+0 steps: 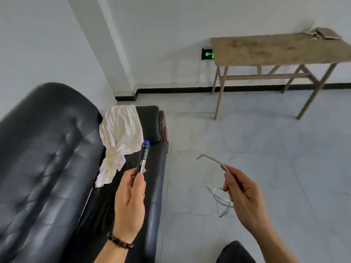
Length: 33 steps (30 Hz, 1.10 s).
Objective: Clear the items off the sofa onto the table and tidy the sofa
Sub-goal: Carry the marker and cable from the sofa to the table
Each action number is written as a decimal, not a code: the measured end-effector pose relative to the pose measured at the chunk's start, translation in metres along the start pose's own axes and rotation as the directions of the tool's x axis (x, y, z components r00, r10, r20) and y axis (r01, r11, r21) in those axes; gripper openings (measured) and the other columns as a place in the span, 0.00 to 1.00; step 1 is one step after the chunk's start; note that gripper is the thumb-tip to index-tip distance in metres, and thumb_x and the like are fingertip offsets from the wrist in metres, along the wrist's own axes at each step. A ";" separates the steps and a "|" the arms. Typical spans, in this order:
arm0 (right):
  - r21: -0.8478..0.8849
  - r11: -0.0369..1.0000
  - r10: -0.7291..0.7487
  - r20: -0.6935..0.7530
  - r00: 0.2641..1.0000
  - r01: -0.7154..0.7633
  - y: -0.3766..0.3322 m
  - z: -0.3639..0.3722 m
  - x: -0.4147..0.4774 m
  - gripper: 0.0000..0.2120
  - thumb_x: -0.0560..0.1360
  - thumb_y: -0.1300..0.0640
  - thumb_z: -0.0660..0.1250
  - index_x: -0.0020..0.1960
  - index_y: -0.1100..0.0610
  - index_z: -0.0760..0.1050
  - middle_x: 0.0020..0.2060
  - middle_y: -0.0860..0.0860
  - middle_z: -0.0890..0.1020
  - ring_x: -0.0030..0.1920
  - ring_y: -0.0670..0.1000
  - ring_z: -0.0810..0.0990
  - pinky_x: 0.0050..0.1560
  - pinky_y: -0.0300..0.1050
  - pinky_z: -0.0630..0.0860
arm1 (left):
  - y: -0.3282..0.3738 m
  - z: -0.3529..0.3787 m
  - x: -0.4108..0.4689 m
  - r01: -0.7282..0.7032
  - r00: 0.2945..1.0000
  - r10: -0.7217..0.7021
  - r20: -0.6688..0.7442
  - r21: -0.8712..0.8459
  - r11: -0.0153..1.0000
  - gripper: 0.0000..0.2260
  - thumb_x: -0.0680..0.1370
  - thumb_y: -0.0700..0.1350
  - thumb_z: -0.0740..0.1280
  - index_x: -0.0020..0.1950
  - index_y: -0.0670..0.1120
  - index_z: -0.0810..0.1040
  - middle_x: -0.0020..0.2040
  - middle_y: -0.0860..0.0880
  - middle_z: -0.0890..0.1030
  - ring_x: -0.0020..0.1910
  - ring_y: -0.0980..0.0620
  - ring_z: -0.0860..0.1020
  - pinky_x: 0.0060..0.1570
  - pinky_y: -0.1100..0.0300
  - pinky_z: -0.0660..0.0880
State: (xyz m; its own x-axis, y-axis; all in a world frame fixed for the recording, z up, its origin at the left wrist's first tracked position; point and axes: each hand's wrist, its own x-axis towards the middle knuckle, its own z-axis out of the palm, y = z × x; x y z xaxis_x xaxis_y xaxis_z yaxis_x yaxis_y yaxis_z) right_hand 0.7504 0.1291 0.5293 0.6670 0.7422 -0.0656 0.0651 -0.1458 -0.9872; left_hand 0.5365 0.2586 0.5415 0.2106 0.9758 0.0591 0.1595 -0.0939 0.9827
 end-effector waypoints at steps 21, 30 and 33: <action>0.122 0.982 0.175 -0.327 0.929 -0.142 0.074 -0.326 0.302 0.10 0.82 0.57 0.63 0.59 0.48 0.79 0.32 0.49 0.75 0.32 0.48 0.69 0.30 0.36 0.68 | 0.031 0.471 0.140 -0.002 0.966 -0.002 0.257 0.013 1.000 0.15 0.75 0.63 0.60 0.50 0.55 0.78 0.29 0.53 0.63 0.26 0.53 0.58 0.24 0.61 0.56; 0.036 0.994 0.104 -0.497 0.862 -0.099 0.034 -0.443 0.518 0.10 0.82 0.58 0.62 0.60 0.50 0.79 0.31 0.48 0.76 0.31 0.47 0.72 0.34 0.35 0.71 | 0.073 0.692 0.327 -0.049 0.904 0.055 0.425 -0.024 0.999 0.18 0.76 0.61 0.59 0.50 0.49 0.77 0.30 0.50 0.67 0.27 0.50 0.62 0.25 0.58 0.61; 0.062 0.996 0.093 -0.581 0.808 -0.070 0.022 -0.483 0.572 0.10 0.82 0.58 0.62 0.59 0.51 0.79 0.32 0.48 0.77 0.32 0.47 0.72 0.35 0.35 0.72 | 0.107 0.774 0.377 -0.111 0.853 0.111 0.510 -0.031 0.993 0.16 0.77 0.61 0.59 0.50 0.51 0.77 0.31 0.51 0.67 0.27 0.50 0.62 0.26 0.56 0.61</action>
State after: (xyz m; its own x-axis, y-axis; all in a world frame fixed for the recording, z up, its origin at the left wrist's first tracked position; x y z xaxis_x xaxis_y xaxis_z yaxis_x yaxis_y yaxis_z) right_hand 1.4916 0.2346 0.5399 0.9766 0.2062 -0.0602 -0.0279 -0.1563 -0.9873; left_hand 1.3799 0.4639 0.5334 0.6888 0.7215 0.0701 0.1050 -0.1950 0.9752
